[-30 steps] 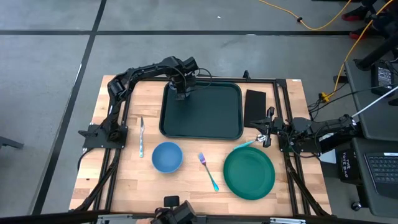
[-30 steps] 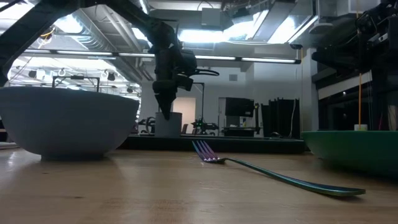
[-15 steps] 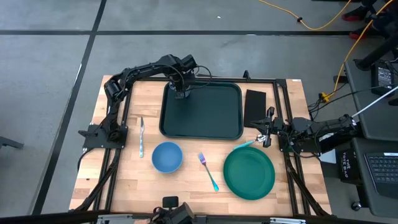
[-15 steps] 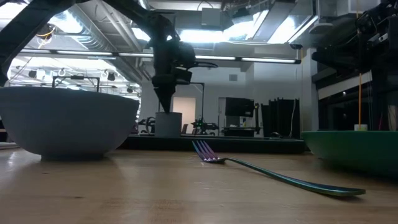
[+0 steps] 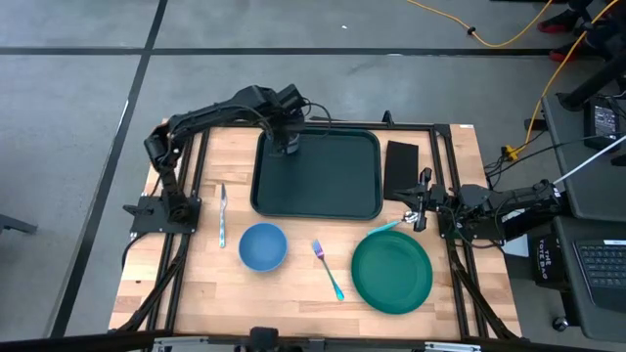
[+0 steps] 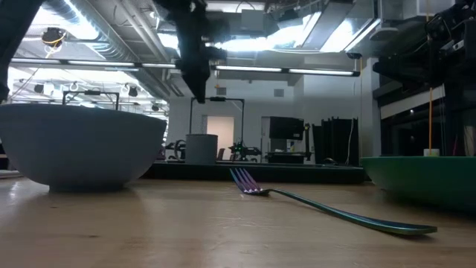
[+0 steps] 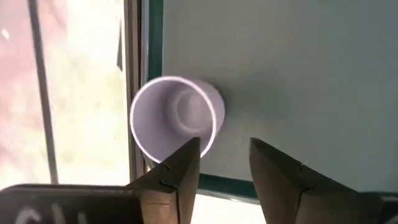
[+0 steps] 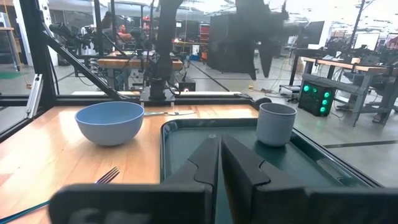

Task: Set up tray
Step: Put the green plate on top of the black tray below the purple cup

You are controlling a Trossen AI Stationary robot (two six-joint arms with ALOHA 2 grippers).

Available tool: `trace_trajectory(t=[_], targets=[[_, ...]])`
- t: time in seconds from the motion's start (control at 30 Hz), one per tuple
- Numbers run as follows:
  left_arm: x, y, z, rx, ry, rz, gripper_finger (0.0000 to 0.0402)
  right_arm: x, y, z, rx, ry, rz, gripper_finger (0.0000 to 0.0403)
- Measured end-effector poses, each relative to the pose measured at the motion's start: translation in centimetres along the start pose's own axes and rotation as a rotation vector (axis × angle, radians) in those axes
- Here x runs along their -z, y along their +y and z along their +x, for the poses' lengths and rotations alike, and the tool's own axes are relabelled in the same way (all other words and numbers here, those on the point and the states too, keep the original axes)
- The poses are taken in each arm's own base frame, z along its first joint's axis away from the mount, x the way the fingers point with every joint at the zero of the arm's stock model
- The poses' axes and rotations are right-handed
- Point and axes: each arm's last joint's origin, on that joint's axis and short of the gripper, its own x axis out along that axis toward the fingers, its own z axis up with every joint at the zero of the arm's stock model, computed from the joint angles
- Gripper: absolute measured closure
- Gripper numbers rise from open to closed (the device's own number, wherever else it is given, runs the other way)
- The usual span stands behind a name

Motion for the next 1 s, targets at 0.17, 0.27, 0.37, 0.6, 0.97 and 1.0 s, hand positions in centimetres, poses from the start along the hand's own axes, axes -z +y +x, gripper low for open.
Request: trace_trajectory(t=[0.17, 0.27, 0.37, 0.6, 0.97, 1.0], targets=[[0.0, -1.1, -2.4, 0.008, -0.078, 0.006, 0.0312, 0.0, 0.0, 0.0, 0.000, 0.004, -0.003, 0.0377], [0.0, -1.6, -3.4, 0.045, -0.123, -0.056, 0.0347, 0.2, 0.1, 0.1, -0.001, 0.020, -0.010, 0.0377], [-0.4, -2.4, -3.7, 0.048, -0.136, -0.047, 0.0388, 0.4, 0.1, 0.3, -0.002, 0.042, -0.021, 0.0377], [-1.4, -4.0, -4.0, 0.097, -0.182, 0.016, 0.0400, 0.7, 0.2, 0.5, -0.003, 0.079, -0.029, 0.0377], [-1.9, -6.5, -2.9, 0.080, -0.288, 0.002, 0.0399, 0.8, 0.3, 0.6, -0.003, 0.093, -0.009, 0.0377], [-1.8, -6.9, -2.7, 0.075, -0.311, -0.005, 0.0400, 0.8, 0.3, 0.6, -0.003, 0.093, -0.010, 0.0377]])
